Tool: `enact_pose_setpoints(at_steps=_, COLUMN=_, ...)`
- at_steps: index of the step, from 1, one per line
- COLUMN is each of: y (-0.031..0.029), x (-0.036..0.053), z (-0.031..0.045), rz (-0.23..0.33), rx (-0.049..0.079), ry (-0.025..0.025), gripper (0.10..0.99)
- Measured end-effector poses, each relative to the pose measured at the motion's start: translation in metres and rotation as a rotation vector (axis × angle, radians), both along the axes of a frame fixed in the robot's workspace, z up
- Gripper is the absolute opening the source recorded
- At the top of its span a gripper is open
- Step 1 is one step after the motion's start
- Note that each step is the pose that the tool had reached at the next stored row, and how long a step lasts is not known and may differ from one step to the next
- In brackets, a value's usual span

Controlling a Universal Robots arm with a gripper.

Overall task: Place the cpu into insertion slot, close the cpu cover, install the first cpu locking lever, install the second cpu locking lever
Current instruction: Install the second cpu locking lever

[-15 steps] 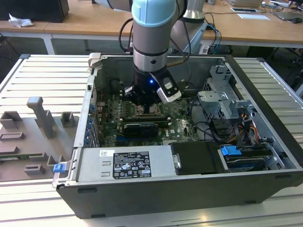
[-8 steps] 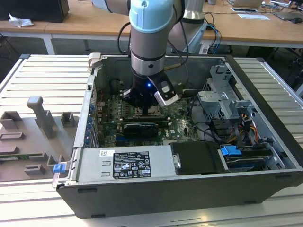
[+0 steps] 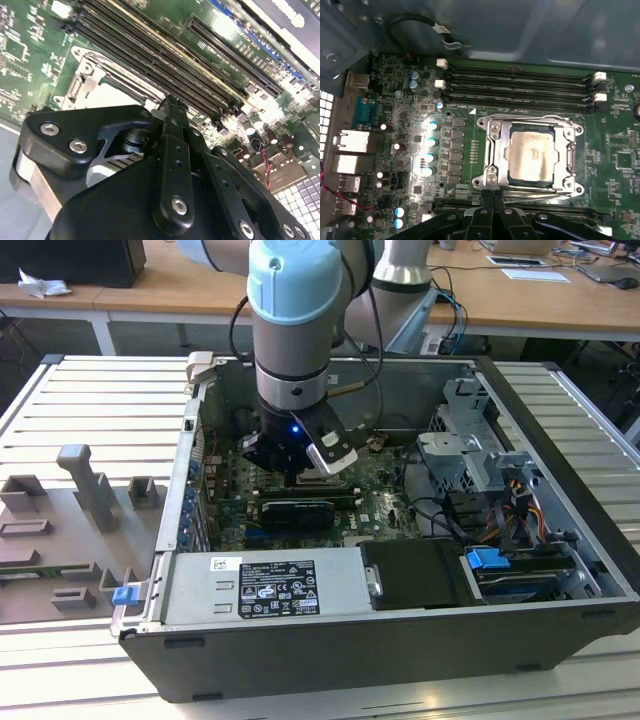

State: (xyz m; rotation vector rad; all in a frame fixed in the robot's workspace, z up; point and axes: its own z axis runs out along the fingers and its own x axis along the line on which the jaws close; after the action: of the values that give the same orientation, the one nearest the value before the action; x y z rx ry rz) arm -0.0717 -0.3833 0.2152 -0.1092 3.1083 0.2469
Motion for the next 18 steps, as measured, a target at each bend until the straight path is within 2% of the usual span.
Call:
enact_pose_setpoints(at_steps=2, y=0.0000, x=-0.0015, z=-0.0020, rz=0.001, rx=0.006, ry=0.0000, gripper=0.106)
enact_pose_setpoints(at_steps=6, y=-0.0002, x=-0.0047, z=-0.0088, rz=0.003, rx=0.040, ry=-0.0002, gripper=0.106)
enact_pose_setpoints(at_steps=10, y=-0.0005, x=-0.0059, z=-0.0135, rz=0.006, rx=0.045, ry=0.0006, gripper=0.106)
enact_pose_setpoints(at_steps=13, y=-0.0003, x=-0.0072, z=-0.0173, rz=0.010, rx=0.064, ry=0.0000, gripper=0.106)
enact_pose_setpoints(at_steps=18, y=-0.0002, x=-0.0085, z=-0.0151, rz=0.011, rx=0.066, ry=0.0000, gripper=0.106)
